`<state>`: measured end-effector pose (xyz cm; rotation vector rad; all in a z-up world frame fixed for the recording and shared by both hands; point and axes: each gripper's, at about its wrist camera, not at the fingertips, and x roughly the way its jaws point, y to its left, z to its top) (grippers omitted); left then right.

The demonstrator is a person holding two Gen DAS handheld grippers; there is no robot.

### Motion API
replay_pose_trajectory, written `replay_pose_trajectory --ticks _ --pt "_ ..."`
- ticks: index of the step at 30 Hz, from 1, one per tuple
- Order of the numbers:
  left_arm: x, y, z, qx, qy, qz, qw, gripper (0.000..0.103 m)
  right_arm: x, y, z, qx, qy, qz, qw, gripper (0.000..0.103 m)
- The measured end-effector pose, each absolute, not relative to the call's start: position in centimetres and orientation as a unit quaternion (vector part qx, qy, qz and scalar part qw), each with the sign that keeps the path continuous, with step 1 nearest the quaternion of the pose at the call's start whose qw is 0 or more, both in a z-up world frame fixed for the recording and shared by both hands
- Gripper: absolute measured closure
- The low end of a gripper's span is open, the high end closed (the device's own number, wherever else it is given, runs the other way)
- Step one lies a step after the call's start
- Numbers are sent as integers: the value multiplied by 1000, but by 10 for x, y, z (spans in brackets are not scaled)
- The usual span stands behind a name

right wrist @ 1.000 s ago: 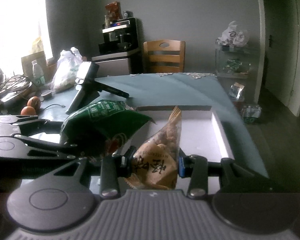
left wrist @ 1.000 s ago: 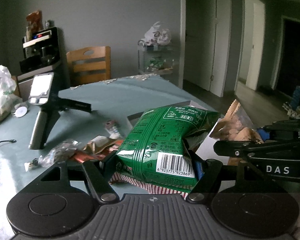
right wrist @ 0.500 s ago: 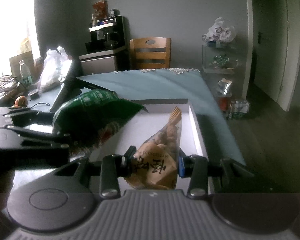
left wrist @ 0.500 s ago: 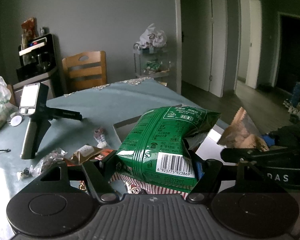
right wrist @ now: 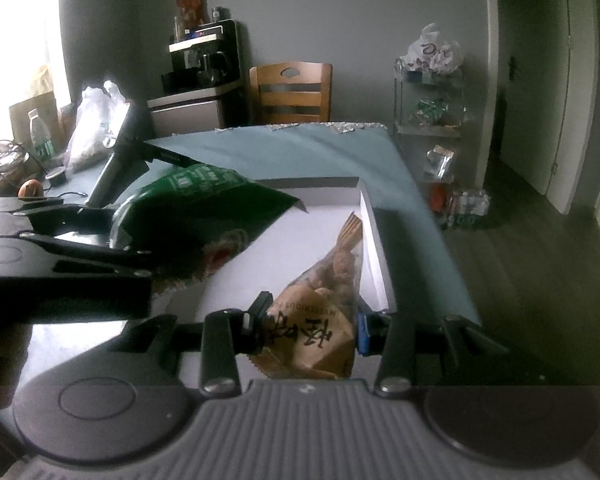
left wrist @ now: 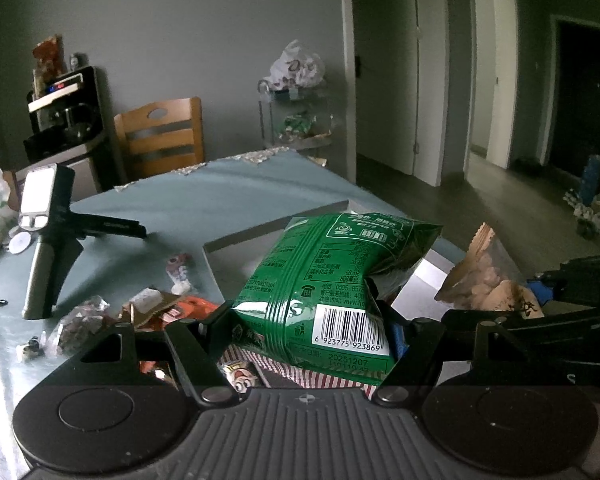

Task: Organize snacks
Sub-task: 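Carry the green bag with the left tool while the right tool carries the peanut bag over the white box, then lower both bags into the white box and open both tools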

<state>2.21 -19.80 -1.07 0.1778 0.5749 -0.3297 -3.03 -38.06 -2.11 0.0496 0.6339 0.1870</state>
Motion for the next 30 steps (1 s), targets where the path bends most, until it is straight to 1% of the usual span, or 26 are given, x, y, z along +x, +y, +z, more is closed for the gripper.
replay_pose_trajectory --ticks 11,30 --pt "27 -207 -27 105 299 -160 935 31 -20 -373 -33 11 328 89 940 63" --pt "27 -219 -35 127 289 -155 936 29 -9 -362 -48 -3 348 75 935 63"
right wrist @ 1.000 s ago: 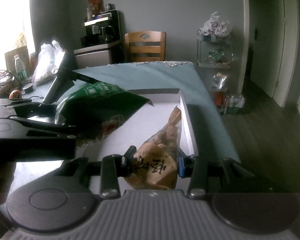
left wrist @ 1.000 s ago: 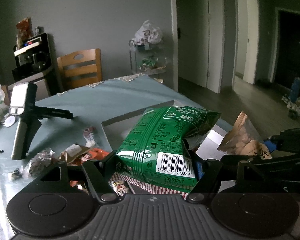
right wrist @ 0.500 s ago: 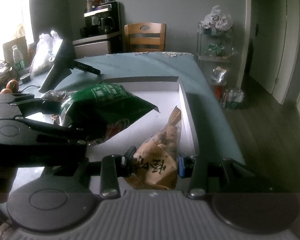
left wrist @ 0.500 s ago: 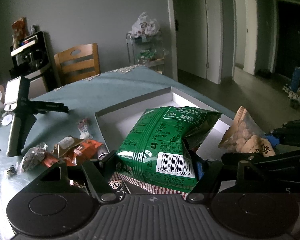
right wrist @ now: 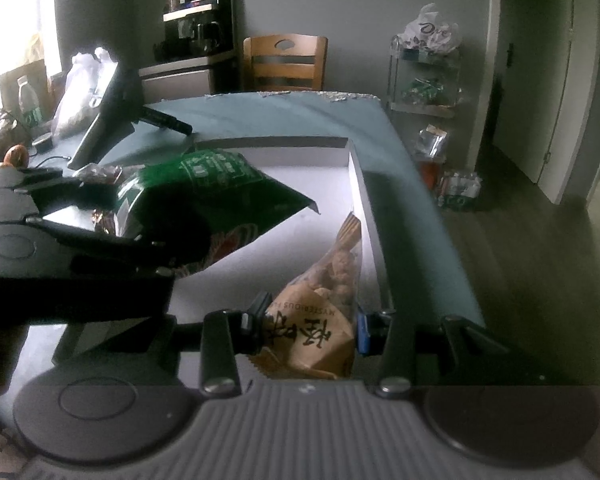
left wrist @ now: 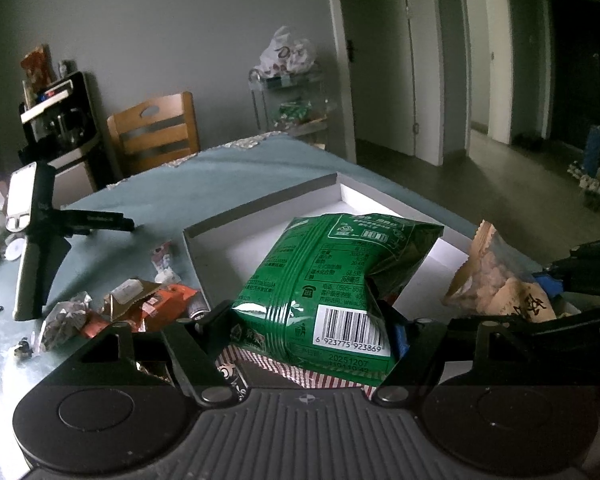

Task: Organize snacks
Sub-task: 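Lower both bags into the white box and open both tools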

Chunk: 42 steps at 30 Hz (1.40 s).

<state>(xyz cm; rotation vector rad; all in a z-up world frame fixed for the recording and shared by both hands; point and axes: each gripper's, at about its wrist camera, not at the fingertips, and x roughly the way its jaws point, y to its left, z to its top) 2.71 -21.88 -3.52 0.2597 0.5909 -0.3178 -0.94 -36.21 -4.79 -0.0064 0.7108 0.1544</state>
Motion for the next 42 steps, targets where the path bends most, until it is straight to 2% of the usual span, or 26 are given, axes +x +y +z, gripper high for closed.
replay_pose_trajectory --ticks 6,14,42 --pt "27 -221 -37 136 286 -149 937 26 -4 -356 -53 -4 354 80 932 62" --pt "28 -222 -39 132 286 -149 937 14 -3 -354 -58 -7 357 81 931 60" --pt "17 -206 -23 99 298 -177 933 13 -26 -361 -41 -24 333 68 940 50"
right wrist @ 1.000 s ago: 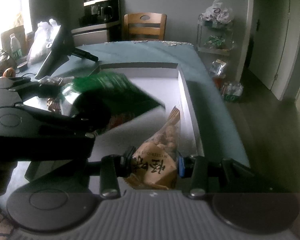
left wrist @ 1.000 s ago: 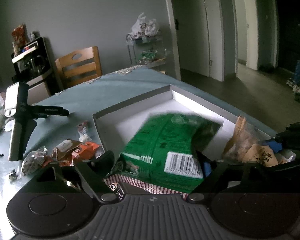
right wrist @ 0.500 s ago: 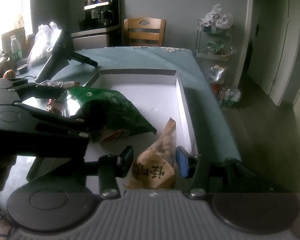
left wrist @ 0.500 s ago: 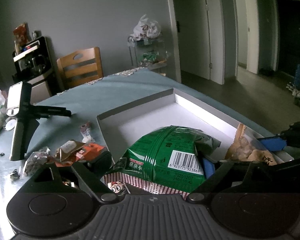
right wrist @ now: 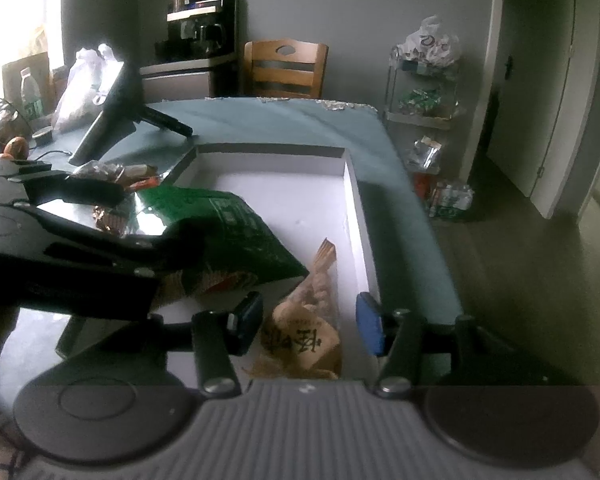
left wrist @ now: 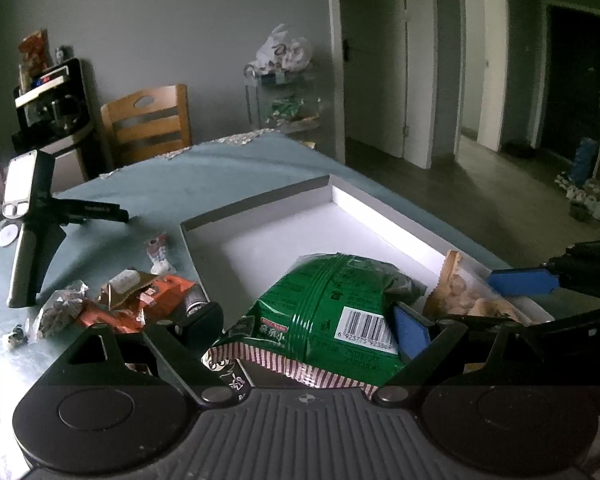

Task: Organize snacks
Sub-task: 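Lower both bags into the white box and open both tools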

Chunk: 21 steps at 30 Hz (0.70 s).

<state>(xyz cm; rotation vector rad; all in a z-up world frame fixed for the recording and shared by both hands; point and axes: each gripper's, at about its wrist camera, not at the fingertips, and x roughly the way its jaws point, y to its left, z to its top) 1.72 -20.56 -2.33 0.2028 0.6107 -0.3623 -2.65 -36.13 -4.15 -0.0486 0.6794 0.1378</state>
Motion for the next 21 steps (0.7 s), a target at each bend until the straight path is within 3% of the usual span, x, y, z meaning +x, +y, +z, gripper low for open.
replay_pose_trajectory --ticks 21 --pt "11 -185 2 88 276 -155 945 11 -41 -370 -16 2 308 72 949 49"
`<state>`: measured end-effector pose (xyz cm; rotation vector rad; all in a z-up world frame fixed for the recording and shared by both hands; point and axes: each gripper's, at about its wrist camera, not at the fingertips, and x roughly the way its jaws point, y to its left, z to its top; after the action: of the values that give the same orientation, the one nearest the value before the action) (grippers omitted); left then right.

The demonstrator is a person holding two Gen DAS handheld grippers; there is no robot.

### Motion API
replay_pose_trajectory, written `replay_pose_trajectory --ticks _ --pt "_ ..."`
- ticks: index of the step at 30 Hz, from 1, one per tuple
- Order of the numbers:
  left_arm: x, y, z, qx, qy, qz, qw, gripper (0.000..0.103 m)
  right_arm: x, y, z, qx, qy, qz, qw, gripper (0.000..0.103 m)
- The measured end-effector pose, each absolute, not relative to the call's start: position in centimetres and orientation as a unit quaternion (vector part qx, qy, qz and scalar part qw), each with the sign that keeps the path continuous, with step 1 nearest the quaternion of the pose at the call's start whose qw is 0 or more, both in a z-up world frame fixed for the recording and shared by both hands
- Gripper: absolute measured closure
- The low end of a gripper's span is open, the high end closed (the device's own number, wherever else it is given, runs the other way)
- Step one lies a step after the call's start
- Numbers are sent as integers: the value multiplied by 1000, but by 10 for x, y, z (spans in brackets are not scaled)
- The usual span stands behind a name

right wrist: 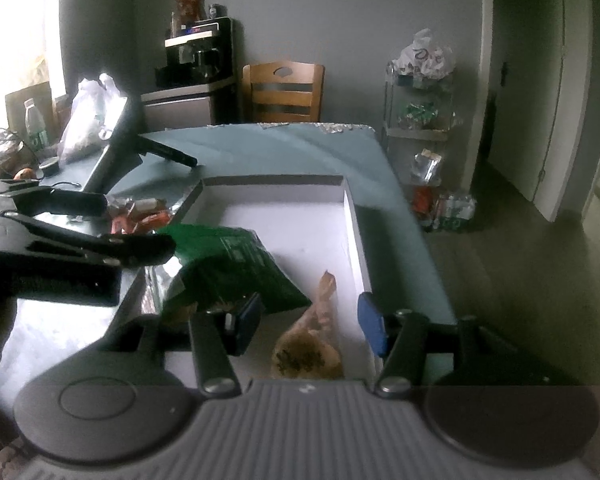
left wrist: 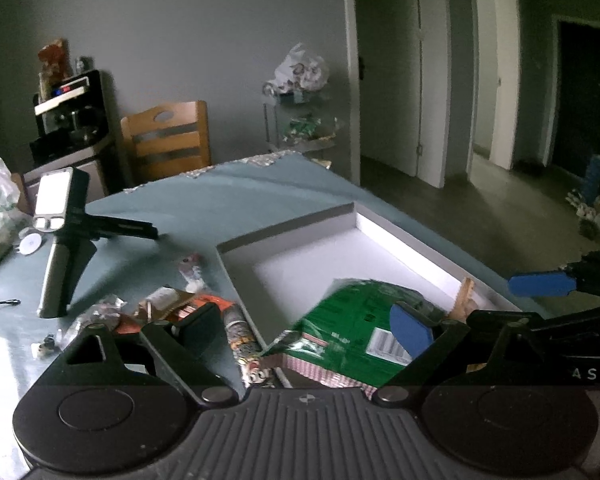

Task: Organize snacks
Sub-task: 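Lower both bags into the white box and open both tools, then withdraw both tools from the box back toward the remaining snacks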

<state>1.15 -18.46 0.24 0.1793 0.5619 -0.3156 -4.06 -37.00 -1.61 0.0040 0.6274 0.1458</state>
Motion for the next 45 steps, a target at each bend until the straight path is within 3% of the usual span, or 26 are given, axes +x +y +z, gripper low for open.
replay_pose_trajectory --ticks 19,34,45 --pt "19 -146 13 81 267 -111 954 9 -32 -339 9 -9 294 104 950 48" --pt "22 -115 11 71 267 -79 958 0 -20 -300 17 -25 288 142 947 44" --pt "27 -89 5 71 275 -52 957 0 -11 -277 16 -32 290 167 942 44"
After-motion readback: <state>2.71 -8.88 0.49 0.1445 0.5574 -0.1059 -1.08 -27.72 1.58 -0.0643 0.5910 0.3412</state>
